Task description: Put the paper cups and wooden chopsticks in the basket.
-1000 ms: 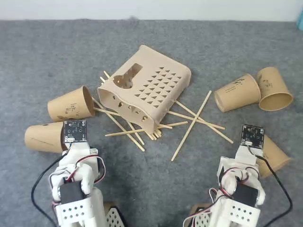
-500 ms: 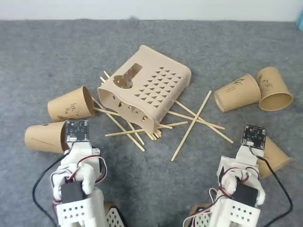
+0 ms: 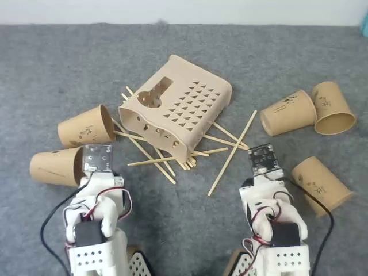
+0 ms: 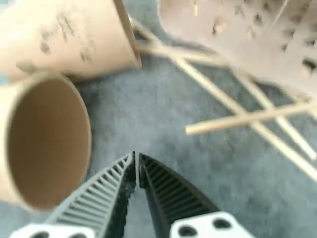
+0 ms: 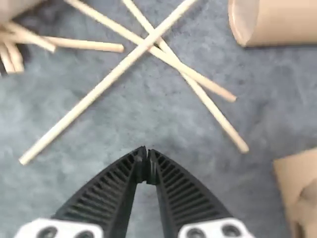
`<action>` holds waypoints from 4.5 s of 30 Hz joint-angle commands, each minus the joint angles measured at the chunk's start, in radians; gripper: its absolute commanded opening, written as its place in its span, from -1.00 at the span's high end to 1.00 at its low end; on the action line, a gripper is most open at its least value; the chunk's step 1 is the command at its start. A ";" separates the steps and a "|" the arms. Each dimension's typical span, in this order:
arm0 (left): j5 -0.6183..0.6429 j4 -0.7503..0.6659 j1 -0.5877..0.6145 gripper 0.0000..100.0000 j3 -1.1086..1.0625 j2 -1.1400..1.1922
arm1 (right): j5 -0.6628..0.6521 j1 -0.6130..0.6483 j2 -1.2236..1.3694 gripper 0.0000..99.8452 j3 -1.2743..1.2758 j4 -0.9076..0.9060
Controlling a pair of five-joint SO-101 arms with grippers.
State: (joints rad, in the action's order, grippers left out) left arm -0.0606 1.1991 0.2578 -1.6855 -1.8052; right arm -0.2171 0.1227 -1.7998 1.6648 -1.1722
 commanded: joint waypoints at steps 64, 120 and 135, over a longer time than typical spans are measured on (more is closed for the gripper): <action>-0.020 -1.286 -0.118 0.65 0.717 1.677 | -0.245 -0.105 -0.015 0.98 0.018 0.028; 0.327 0.060 -0.249 0.85 1.977 2.005 | -0.301 -0.104 -0.015 0.98 0.018 0.021; 0.328 0.279 -0.242 0.50 2.362 2.099 | -0.301 -0.104 -0.015 0.98 0.018 0.022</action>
State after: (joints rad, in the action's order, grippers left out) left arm 0.2585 1.4707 0.0061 0.5808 0.3046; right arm -0.5025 0.0338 -1.7998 1.6648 -1.1646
